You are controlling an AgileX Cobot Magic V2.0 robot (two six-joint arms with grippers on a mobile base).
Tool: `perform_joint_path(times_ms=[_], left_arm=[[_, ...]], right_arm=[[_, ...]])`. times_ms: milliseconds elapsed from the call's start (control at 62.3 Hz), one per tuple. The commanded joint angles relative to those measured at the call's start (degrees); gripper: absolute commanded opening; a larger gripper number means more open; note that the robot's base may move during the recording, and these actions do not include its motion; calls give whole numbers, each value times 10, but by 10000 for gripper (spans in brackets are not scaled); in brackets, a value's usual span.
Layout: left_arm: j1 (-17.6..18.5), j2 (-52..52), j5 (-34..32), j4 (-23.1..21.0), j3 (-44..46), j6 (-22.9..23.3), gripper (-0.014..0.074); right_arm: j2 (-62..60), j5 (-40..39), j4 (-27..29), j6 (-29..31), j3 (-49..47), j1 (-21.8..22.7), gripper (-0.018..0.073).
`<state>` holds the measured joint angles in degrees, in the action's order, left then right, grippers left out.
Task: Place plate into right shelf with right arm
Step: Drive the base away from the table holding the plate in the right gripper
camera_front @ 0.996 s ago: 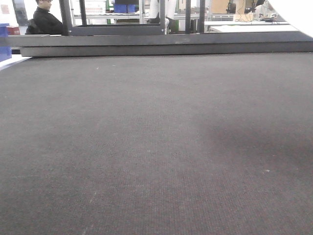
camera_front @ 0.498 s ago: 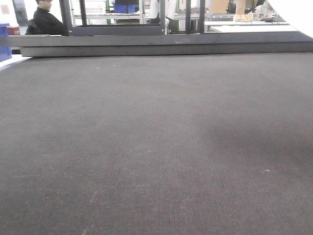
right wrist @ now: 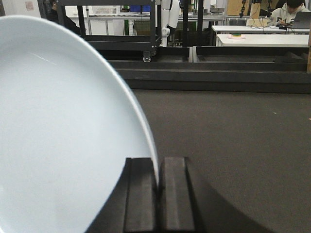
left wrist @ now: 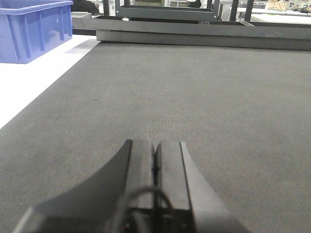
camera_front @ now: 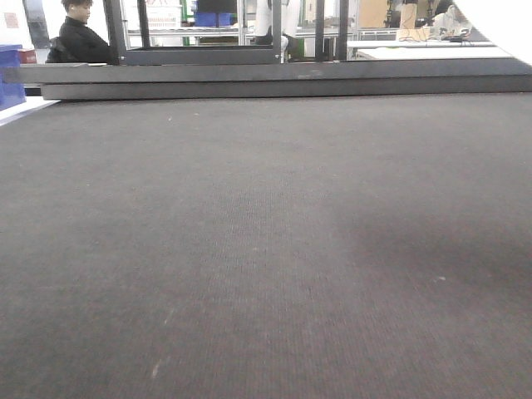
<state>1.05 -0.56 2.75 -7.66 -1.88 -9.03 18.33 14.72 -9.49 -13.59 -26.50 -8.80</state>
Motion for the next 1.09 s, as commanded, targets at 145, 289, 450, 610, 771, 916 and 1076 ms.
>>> perform_joint_path(times_ms=[145,289,450,610,771,916,1076], left_arm=[[1,-6,-52,-5,-6,4,-128],[1,-6,-52,-5,-6,4,-128],[1,-6,-52,-5,-6,4,-128],[1,-6,-52,-5,-6,4,-128],[1,-6,-52,-5,-6,4,-128],[1,-6,-52,-5,-6,4,-128],[1,-6,-52,-5,-6,4,-128]], right_arm=[[3,-52,-7,2,-19,4,50],[3,-52,-7,2,-19,4,50],[3,-52,-7,2,-19,4,50],[3,-52,-7,2,-19,4,50],[3,-52,-7,2,-19,4,50],[3,-52,-7,2,-19,4,50],[3,-52,-7,2,-19,4,50]])
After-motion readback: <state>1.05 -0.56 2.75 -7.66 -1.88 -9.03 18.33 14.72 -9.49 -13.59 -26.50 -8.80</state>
